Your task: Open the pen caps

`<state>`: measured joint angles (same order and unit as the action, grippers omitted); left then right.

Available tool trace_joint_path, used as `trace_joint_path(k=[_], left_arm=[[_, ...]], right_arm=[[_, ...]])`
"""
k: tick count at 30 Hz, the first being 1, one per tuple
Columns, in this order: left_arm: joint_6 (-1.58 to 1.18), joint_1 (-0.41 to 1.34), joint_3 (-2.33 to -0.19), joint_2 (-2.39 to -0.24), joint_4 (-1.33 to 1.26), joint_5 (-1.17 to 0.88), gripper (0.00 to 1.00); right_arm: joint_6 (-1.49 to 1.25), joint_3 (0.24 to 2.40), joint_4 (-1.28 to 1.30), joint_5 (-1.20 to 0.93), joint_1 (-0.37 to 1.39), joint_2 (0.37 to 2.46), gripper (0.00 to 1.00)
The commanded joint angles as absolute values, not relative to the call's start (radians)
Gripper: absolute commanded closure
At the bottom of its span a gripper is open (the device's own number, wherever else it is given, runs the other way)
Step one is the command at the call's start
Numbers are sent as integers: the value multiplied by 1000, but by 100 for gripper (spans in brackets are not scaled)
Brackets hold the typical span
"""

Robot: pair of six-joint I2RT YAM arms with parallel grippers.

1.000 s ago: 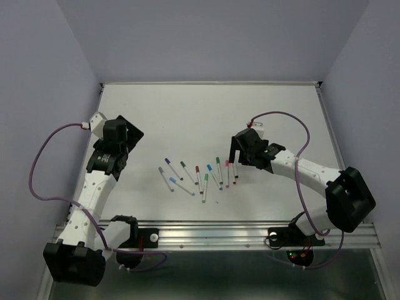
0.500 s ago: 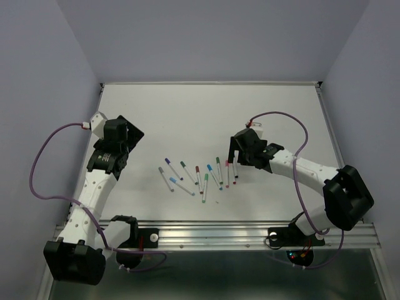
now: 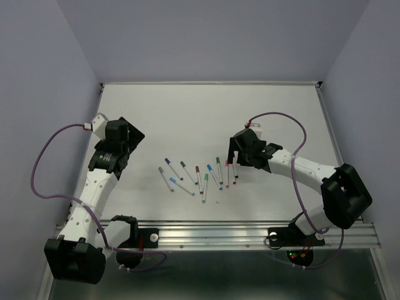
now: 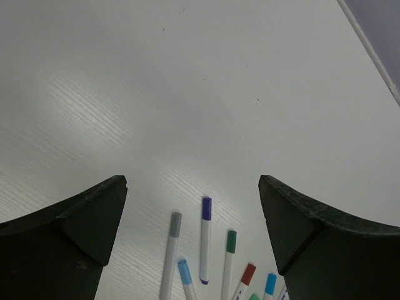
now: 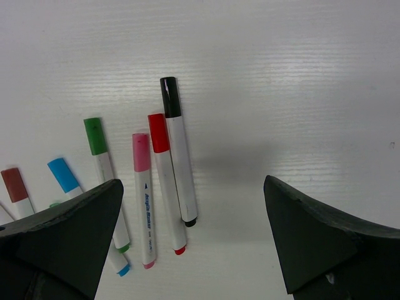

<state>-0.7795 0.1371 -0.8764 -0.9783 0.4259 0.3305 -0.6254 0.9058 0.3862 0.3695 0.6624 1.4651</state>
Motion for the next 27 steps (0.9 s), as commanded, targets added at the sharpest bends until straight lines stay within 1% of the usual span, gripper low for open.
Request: trace_joint_path(k=[1, 21, 27], left_arm=[[-764, 135, -865, -956, 413, 359, 1], [-762, 135, -858, -954, 396, 341, 1], [-761, 135, -850, -945, 391, 345, 1]], right_arm=[[-630, 913, 345, 379, 669, 1442, 0], [-617, 873, 357, 368, 669, 1408, 0], [-623, 874, 400, 393, 669, 1453, 0]])
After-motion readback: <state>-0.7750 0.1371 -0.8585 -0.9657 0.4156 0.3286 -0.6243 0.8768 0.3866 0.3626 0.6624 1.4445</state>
